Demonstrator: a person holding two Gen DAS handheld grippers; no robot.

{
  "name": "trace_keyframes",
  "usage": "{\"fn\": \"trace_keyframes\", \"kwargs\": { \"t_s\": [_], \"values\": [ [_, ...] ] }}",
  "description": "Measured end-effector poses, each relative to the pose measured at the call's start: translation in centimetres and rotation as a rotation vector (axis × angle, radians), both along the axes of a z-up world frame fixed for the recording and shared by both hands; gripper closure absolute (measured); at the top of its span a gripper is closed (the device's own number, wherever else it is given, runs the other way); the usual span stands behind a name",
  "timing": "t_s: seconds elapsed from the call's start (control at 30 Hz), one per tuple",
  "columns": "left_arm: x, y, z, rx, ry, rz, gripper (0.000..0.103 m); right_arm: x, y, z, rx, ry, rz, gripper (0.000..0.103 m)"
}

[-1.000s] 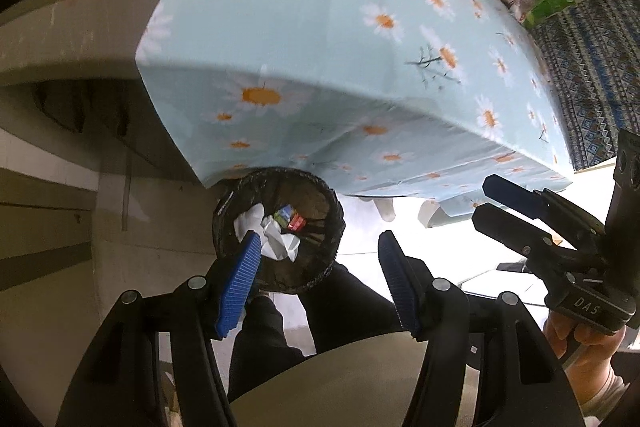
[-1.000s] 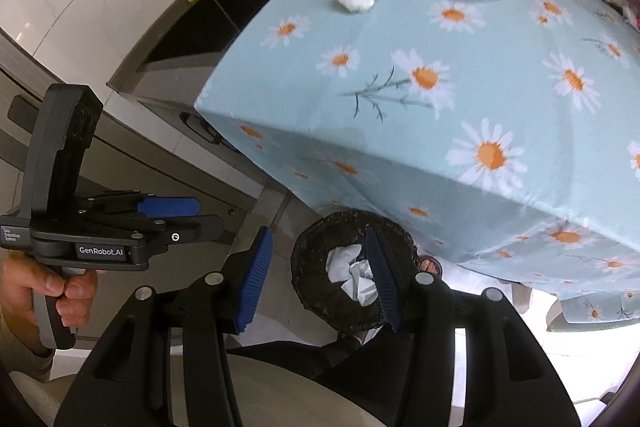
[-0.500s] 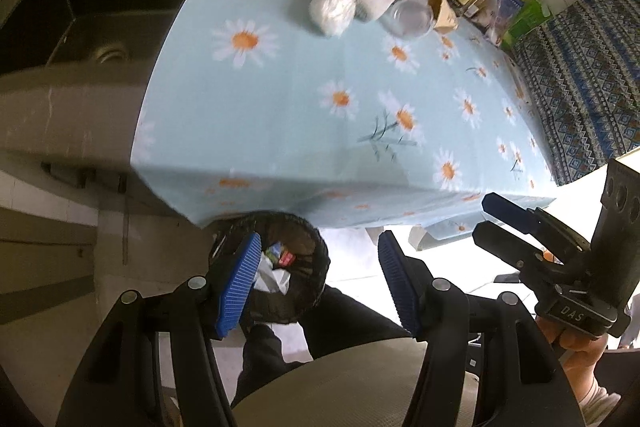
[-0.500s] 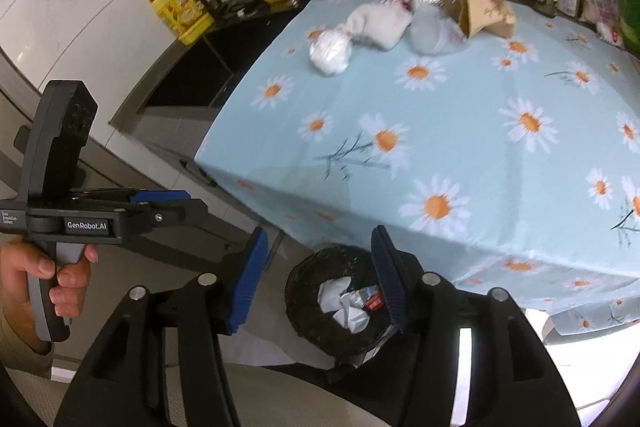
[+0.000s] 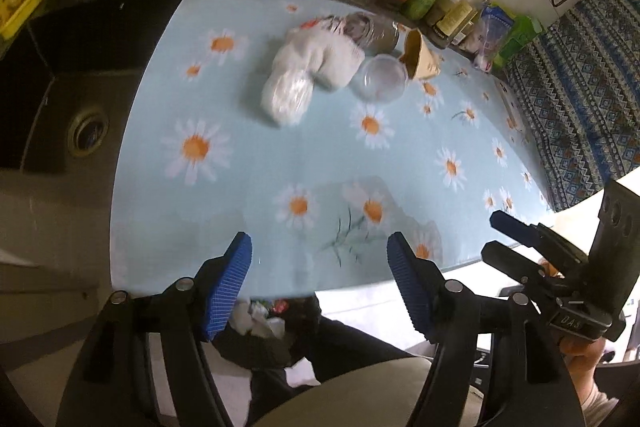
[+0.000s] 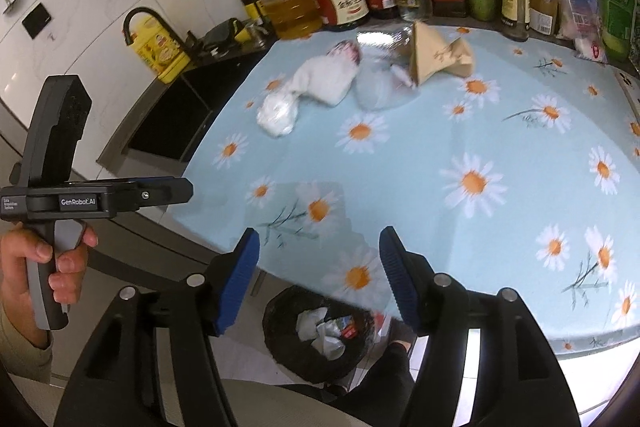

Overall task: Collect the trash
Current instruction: 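Raise both tools back toward the remaining trash on the counter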

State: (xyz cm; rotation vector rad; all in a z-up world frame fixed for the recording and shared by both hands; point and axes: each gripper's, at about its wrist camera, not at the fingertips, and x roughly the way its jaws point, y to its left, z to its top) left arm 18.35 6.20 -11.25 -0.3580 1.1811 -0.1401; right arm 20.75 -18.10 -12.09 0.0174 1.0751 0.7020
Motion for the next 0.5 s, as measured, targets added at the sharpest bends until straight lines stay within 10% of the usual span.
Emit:
{"fn": "trace_keyframes", "kwargs": {
  "t_s": [0.5],
  "values": [
    [8.9,-0.1,-1.6,0.081,0.049,0.01,0.035,9.9,-3.1,-1.5,-0.025,0.03,-0.083,0.019]
  ]
}}
